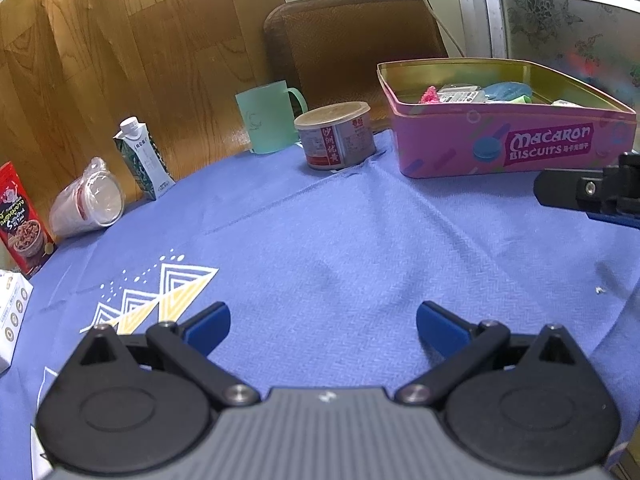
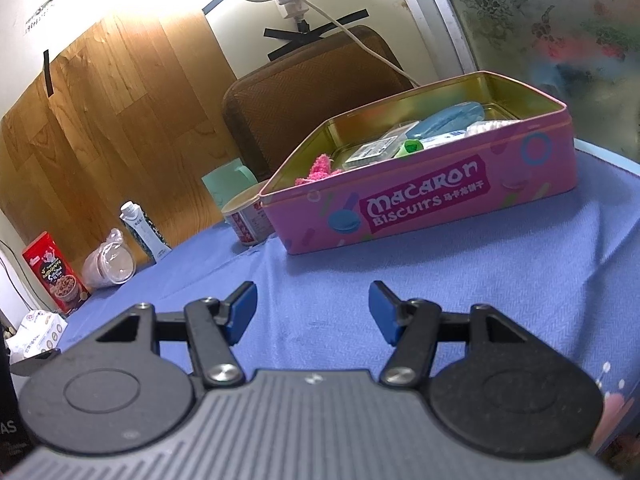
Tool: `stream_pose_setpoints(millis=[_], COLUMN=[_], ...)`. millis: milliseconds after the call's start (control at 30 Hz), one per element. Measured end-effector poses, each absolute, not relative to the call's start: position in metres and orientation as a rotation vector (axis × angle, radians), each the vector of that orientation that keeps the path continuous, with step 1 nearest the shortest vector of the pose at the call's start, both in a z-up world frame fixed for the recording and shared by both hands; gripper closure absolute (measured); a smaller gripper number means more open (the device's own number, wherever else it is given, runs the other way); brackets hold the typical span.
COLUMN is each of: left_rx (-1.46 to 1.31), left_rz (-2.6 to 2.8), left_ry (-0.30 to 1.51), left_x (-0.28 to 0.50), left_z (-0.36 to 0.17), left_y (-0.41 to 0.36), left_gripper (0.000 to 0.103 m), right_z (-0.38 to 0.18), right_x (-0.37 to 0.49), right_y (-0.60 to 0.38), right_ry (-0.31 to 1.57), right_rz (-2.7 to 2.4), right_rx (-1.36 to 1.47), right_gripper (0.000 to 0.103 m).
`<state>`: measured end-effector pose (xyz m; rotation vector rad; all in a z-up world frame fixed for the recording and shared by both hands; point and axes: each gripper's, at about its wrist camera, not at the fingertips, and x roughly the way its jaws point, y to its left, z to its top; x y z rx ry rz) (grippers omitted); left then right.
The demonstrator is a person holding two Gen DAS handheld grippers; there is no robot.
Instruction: Organize soft objects
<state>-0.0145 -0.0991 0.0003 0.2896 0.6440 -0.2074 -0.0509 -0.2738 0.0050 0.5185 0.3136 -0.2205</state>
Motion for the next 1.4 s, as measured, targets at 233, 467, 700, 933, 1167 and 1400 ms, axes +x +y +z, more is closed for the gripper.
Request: stream_pose_setpoints(millis=[233, 467, 700, 933, 1167, 1400], left_rx=[0.295, 0.299, 0.313, 0.32, 0.326, 0.327], left_rz=[-0.204, -0.199, -0.195, -0.19, -0.196, -0.198], left_ry=[0.642, 0.642, 0.637, 0.634, 0.63, 0.627], left_x=[-0.0152, -0.0165, -0.0183, -0.0197, -0.0205, -0.0218], left_z=[-0.0001, -0.0004, -0.0019, -0.0024, -0.0029, -0.0025], left_y=[-0.0984, -0.1, -0.1029, -0.1051, -0.1039, -0.1044], left_gripper=[0.0, 0.0, 0.0, 0.0, 0.0, 0.0], right_z=[0.0052, 0.005, 0.0042, 0.0036, 0.0034, 0.0033], right_x=[-0.0528, -0.0541, -0.0556, -0.0564, -0.0564, -0.0569], right_y=[-0.2692, -0.2682, -0.2703, -0.2666, -0.2659, -0.2643], right_ry=[0.31, 0.307, 0.301, 0.298, 0.298, 0.295], right_rz=[-0.232, -0.238, -0.248, -0.259, -0.261, -0.267], right_rx=[0.524, 0.53, 0.541, 0.549, 0.55, 0.551], right_gripper=[0.039, 0.039, 0.039, 0.039, 0.039, 0.039])
